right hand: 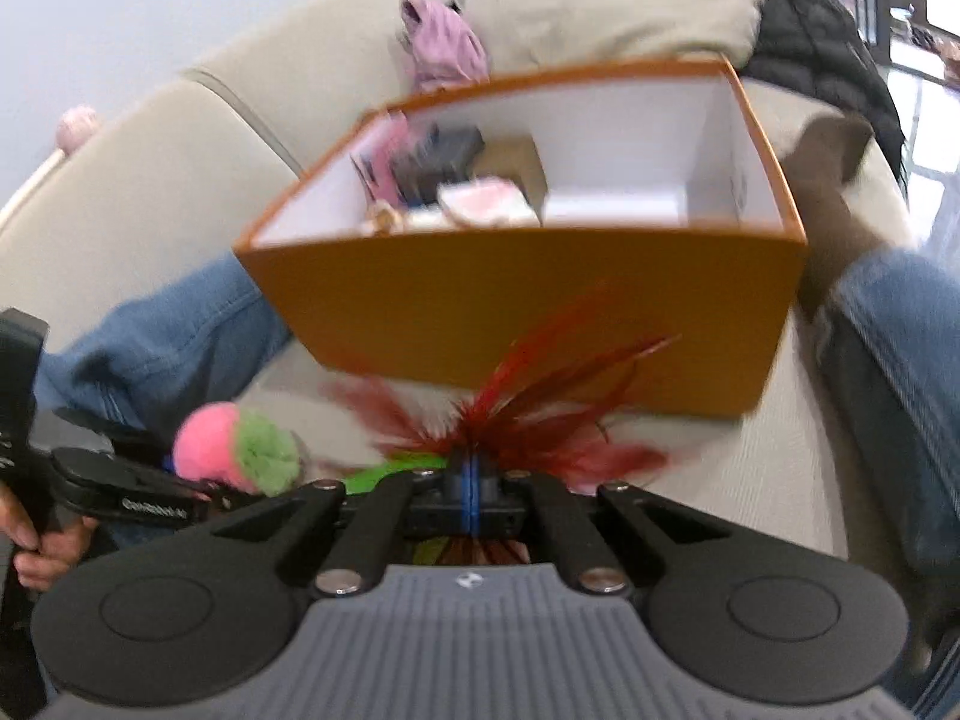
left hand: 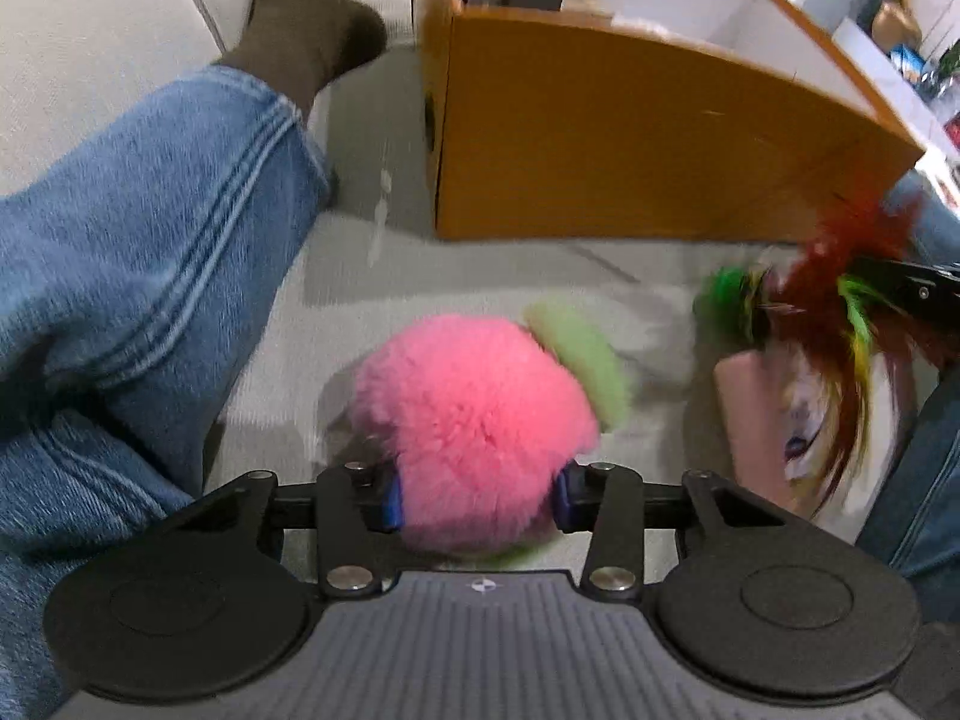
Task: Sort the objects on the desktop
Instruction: 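Carry the pompom and feather toy over the shoebox and lower them inside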
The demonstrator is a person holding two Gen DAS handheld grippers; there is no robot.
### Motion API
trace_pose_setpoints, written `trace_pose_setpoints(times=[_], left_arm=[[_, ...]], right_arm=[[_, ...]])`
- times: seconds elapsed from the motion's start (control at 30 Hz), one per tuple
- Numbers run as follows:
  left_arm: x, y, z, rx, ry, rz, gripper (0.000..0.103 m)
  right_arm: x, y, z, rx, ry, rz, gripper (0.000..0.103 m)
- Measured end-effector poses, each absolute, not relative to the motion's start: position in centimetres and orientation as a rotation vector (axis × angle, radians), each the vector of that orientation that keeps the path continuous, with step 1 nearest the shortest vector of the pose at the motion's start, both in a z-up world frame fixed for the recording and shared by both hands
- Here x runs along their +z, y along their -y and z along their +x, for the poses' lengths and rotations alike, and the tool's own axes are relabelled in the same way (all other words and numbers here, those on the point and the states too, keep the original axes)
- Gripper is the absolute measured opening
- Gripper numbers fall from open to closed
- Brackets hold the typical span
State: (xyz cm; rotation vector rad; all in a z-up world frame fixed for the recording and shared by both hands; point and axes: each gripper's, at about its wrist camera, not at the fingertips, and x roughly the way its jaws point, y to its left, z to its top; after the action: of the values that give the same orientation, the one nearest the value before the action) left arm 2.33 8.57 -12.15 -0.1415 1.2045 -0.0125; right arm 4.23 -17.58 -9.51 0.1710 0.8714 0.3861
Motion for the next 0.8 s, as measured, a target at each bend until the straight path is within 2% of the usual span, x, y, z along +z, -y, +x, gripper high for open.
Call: trace_pose_setpoints(times=[0.53, 0.8], left_arm=[[-2.4, -6.8, 4.7, -0.164, -0.929, -0.324, 0.046], [0.7, -6.7, 7.8, -0.179, -0.857, -0.330, 0.045]], right_arm=[[-2.2, 16.3, 5.9, 0.502, -0.713, 0.137, 0.000], [2.0, 16.1, 8.1, 0.498, -0.603, 0.105, 0.000]])
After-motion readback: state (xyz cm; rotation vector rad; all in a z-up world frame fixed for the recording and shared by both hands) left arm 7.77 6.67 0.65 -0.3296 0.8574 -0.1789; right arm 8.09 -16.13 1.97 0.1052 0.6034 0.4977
